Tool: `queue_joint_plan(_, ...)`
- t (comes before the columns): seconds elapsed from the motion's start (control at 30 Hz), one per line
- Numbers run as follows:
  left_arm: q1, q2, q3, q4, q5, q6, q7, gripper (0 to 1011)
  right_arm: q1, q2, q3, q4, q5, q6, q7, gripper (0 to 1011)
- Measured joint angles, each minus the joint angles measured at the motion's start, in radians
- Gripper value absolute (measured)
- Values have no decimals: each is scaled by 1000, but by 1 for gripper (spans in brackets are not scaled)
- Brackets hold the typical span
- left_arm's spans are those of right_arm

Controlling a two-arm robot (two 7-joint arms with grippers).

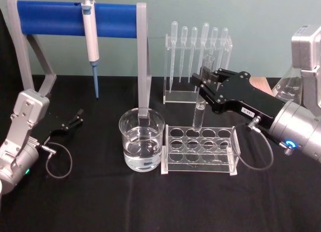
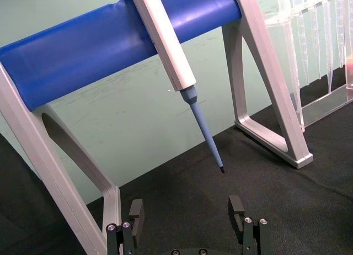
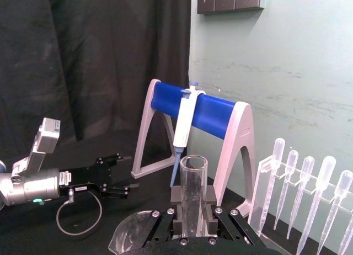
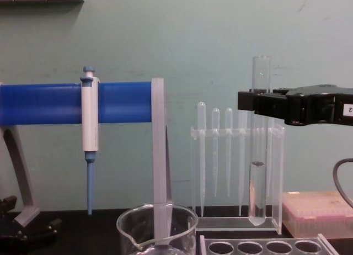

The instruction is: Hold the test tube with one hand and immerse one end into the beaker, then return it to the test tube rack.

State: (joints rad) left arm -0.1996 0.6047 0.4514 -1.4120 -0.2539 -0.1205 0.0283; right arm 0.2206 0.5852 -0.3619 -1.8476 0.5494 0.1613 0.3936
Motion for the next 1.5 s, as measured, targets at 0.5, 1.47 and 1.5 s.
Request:
queue_joint_plan(0.5, 0, 0, 0, 0, 0, 0, 0, 1000, 0, 0, 0, 0, 0, 0, 0, 224)
queue_joint_plan(1.47, 0, 0, 0, 0, 0, 0, 0, 1000, 0, 0, 0, 0, 0, 0, 0, 224)
queue_joint_plan(1.5, 0, 0, 0, 0, 0, 0, 0, 1000, 0, 0, 0, 0, 0, 0, 0, 224)
